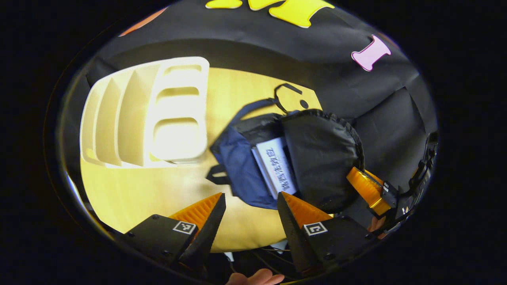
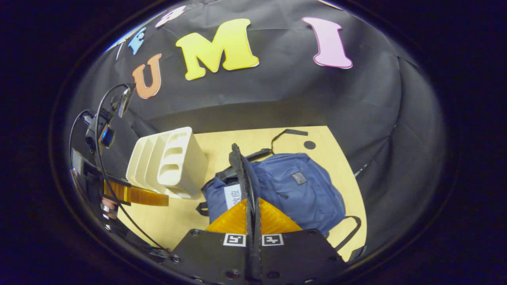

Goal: Open the schoolbag, grab two books from the bookshelf and put them into the schoolbag.

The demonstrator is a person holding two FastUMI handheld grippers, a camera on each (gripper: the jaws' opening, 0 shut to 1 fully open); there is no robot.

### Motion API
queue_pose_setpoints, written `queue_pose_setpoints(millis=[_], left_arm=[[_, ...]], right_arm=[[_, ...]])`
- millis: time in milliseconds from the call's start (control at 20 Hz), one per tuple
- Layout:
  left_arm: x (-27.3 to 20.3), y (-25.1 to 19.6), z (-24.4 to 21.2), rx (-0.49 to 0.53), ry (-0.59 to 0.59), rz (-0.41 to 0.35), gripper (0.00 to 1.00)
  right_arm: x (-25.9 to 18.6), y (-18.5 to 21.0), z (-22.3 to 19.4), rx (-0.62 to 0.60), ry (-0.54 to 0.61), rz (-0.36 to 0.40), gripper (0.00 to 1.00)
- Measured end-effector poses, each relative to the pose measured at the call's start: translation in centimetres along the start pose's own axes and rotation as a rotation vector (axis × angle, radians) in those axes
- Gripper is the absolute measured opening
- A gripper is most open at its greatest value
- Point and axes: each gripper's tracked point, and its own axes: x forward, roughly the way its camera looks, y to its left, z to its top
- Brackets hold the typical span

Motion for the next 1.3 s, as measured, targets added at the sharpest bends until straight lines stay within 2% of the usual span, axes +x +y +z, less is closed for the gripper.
queue_pose_setpoints(millis=[50, 200, 300, 450, 500, 550, 700, 900, 1000, 1150, 1200, 1300], left_arm=[[-0.7, 0.9, -0.1, 0.001, -0.012, 0.011, 0.83], [-3.0, 5.7, 0.2, 0.026, -0.079, 0.120, 0.83], [-5.1, 8.1, 1.5, 0.041, -0.178, 0.179, 0.83], [-8.8, 9.8, 3.2, 0.046, -0.328, 0.216, 0.83], [-10.2, 10.7, 4.0, 0.055, -0.380, 0.240, 0.89], [-11.6, 11.6, 4.7, 0.064, -0.434, 0.264, 0.83], [-15.5, 13.9, 6.2, 0.098, -0.577, 0.319, 0.83], [-18.9, 15.2, 7.3, 0.132, -0.707, 0.378, 0.89], [-19.9, 15.5, 7.3, 0.131, -0.749, 0.382, 0.98], [-21.2, 16.0, 7.6, 0.108, -0.794, 0.383, 0.98], [-21.6, 16.1, 7.6, 0.108, -0.803, 0.382, 0.98], [-21.9, 16.4, 7.3, 0.105, -0.813, 0.381, 0.98]], right_arm=[[0.2, 1.1, -0.3, -0.004, 0.001, 0.011, 0.00], [1.2, 4.9, -1.9, -0.027, 0.015, 0.052, 0.00], [2.2, 7.4, -3.6, -0.062, 0.032, 0.073, 0.00], [4.1, 10.7, -6.5, -0.090, 0.073, 0.098, 0.00], [5.0, 11.4, -7.2, -0.101, 0.085, 0.096, 0.00], [5.9, 12.0, -7.9, -0.107, 0.096, 0.094, 0.00], [8.6, 13.1, -10.3, -0.103, 0.138, 0.082, 0.00], [12.1, 12.9, -13.1, -0.125, 0.177, 0.038, 0.00], [13.4, 12.5, -14.0, -0.162, 0.192, 0.004, 0.00], [14.0, 12.4, -14.9, -0.162, 0.209, -0.010, 0.01], [14.3, 12.4, -15.0, -0.147, 0.215, -0.004, 0.13], [14.5, 13.2, -14.4, -0.124, 0.205, 0.027, 0.22]])
